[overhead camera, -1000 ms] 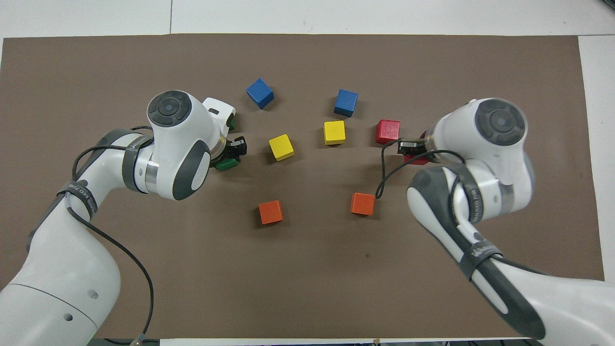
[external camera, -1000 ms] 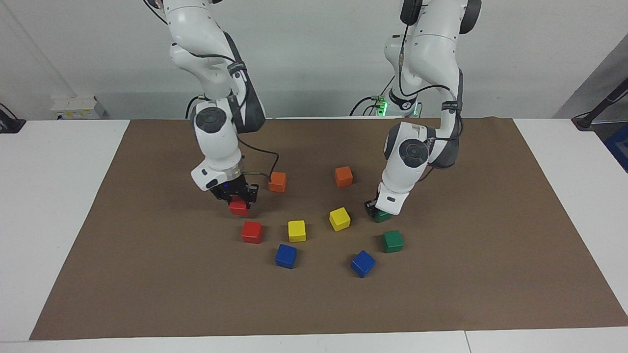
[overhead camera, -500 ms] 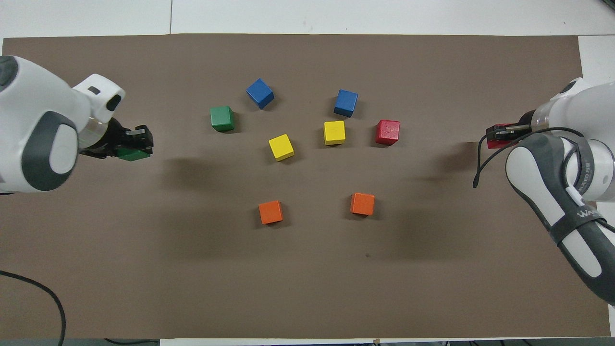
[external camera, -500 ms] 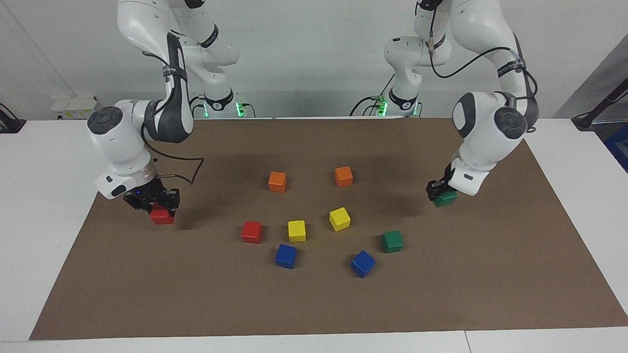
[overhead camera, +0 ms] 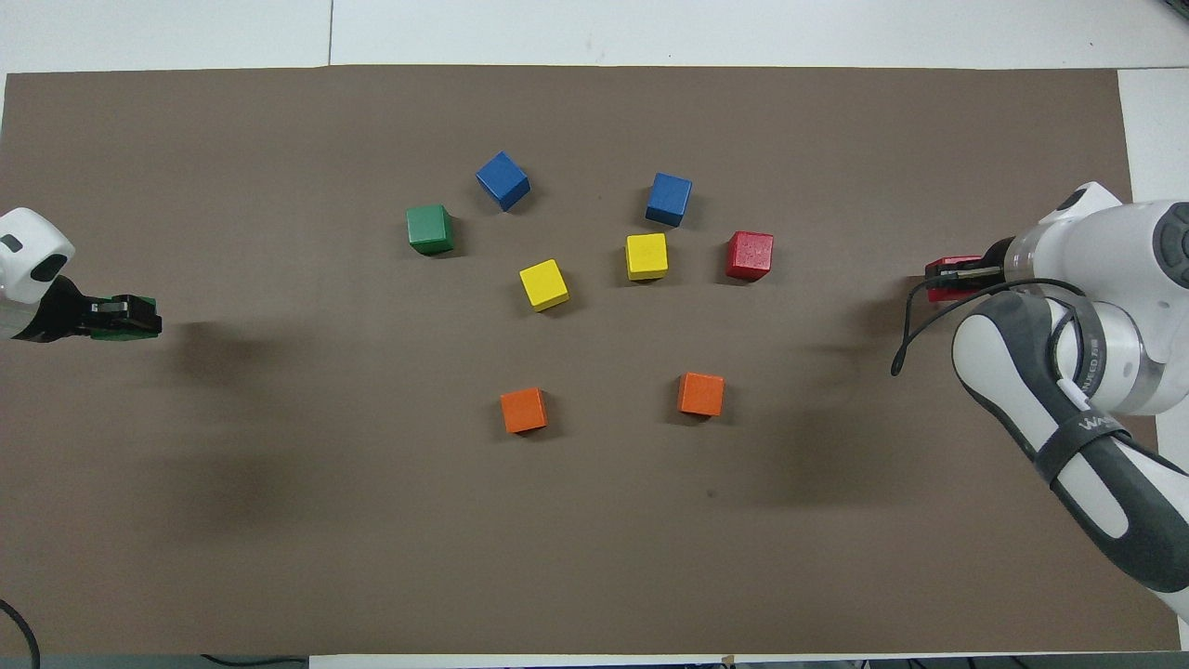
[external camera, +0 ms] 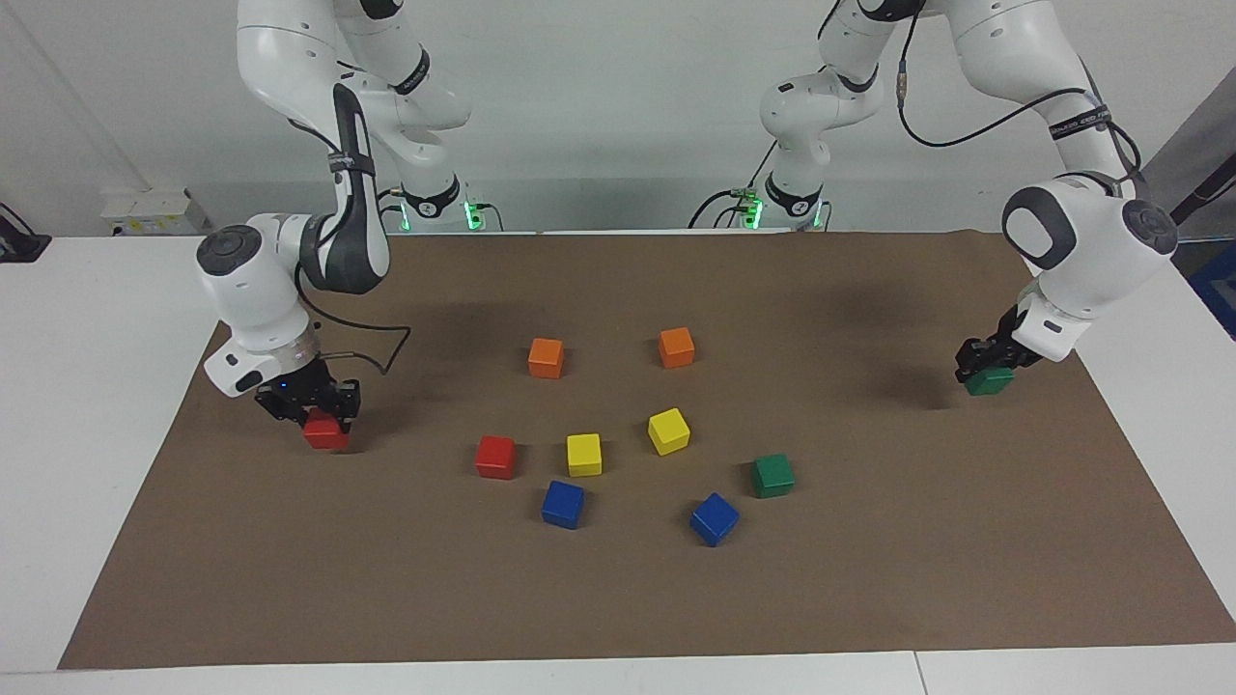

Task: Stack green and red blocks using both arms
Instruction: 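Carry and set down the green block while the right gripper sets down the red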

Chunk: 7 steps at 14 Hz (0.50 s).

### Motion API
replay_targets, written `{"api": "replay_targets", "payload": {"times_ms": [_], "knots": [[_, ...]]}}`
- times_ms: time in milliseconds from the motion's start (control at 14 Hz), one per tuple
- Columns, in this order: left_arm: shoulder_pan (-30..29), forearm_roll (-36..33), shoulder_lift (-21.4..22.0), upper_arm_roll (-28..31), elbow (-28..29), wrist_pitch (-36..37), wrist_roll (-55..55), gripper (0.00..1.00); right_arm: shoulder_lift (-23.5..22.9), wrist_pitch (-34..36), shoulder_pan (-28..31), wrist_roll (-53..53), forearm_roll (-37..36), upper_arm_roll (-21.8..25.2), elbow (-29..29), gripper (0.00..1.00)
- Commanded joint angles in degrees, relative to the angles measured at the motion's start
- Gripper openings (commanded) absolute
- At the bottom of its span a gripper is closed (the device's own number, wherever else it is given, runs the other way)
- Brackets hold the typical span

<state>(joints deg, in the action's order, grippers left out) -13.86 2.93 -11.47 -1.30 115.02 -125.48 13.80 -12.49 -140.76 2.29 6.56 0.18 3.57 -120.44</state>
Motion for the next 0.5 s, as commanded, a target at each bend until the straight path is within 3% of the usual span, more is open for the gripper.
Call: {"api": "replay_targets", "payload": {"times_ms": [0,429], "knots": [[-0.2,-0.03,-0.74,-0.55,2.31,-5.03,0.7,0.0,0.98,-1.62,0.87,1.61,0.43,-0.49,-2.08,0.0],[-0.2,-0.03,-3.91,-0.55,2.4,-9.69,1.58,0.0,0.63,-2.14,1.66,1.7,0.52,-0.49,-2.79,0.02]]}}
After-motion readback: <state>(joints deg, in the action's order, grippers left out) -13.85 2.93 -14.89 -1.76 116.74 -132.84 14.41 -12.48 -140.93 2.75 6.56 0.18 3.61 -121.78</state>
